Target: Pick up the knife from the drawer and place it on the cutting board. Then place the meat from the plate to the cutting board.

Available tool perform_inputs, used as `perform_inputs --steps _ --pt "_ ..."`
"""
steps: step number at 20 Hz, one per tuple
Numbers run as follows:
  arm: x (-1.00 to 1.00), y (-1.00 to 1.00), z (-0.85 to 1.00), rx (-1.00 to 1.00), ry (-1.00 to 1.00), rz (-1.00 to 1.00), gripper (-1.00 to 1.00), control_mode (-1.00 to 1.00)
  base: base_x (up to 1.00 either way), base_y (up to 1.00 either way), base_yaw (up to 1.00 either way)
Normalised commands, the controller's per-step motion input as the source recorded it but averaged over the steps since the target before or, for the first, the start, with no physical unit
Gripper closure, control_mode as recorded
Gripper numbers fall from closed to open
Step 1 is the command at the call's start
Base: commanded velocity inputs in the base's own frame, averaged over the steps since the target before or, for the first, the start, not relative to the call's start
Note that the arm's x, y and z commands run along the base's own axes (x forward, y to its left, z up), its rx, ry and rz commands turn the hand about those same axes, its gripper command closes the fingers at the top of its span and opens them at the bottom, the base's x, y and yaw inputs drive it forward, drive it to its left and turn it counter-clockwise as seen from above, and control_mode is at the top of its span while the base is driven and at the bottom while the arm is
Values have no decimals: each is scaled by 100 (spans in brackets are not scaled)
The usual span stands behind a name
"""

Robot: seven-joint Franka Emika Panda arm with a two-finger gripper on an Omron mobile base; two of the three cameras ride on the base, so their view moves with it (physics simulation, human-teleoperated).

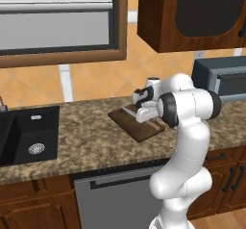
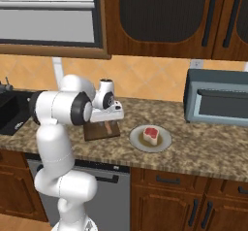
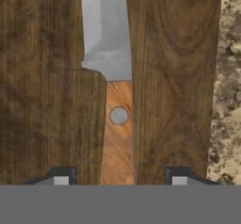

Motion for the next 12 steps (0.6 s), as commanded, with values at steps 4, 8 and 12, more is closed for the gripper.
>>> perform_inputs --steps 4,8,12 --pt "-6 -3 42 0 0 0 -100 -100 0 0 0" --pt "-41 -45 38 0 0 -3 -100 -100 0 0 0" --pt "-44 -83 24 0 0 -9 -100 -100 0 0 0"
